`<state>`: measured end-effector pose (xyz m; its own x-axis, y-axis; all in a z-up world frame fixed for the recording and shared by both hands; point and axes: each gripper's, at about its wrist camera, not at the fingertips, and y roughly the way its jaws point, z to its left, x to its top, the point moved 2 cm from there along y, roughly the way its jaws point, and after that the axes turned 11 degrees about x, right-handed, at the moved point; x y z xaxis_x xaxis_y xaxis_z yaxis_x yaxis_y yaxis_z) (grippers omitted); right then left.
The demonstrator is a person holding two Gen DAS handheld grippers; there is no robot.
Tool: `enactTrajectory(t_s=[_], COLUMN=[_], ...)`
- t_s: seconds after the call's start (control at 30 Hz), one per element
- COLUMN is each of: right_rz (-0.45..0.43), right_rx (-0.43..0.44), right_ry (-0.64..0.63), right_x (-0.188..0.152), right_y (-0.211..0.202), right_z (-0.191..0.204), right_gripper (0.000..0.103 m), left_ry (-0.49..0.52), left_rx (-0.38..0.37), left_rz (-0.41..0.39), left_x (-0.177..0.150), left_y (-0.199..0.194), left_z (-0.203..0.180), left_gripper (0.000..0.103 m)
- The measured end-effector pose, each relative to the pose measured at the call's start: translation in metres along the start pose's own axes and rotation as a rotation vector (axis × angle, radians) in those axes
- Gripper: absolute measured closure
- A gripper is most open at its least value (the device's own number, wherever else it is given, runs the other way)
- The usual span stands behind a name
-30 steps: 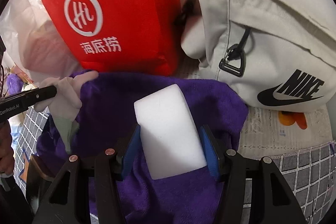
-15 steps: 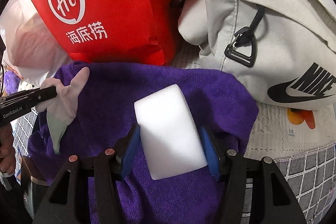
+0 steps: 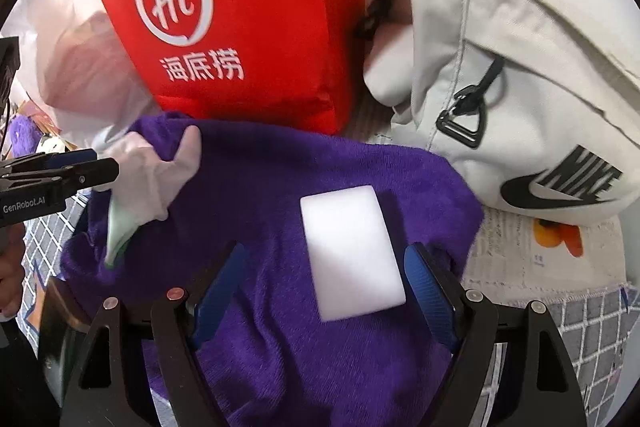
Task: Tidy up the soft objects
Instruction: 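Carry gloves and sponge onto the purple towel and release both, then grasp the yellow Adidas pouch with the left tool while the right tool grasps the green packet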
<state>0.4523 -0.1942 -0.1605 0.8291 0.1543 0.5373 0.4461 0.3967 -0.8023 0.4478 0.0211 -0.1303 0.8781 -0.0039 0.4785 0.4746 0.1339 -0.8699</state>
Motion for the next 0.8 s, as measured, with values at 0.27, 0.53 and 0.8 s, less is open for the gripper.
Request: enactTrajectory(t_s=[0.27, 0.53, 0.8], right_rz=[-0.066, -0.094, -0.134], right_rx=[0.021, 0.111, 0.097], right_ry=[0.041, 0.078, -0.013], right_x=[-0.024, -0.073, -0.141], right_y=[-0.063, -0.128, -0.177], right_z=[0.024, 0.051, 0.092], right_gripper=[0.022, 0.022, 0.025], left_ry=[-0.026, -0.085, -0.083], left_rx=[0.024, -0.039, -0.037], left_rz=[-0.08, -0.111, -0.108], left_x=[-0.028, -0.074, -0.138], left_y=[-0.059, -0.121, -0.155], left_z=[0.025, 0.042, 0.044], left_gripper=[0.045, 0.045, 0.045])
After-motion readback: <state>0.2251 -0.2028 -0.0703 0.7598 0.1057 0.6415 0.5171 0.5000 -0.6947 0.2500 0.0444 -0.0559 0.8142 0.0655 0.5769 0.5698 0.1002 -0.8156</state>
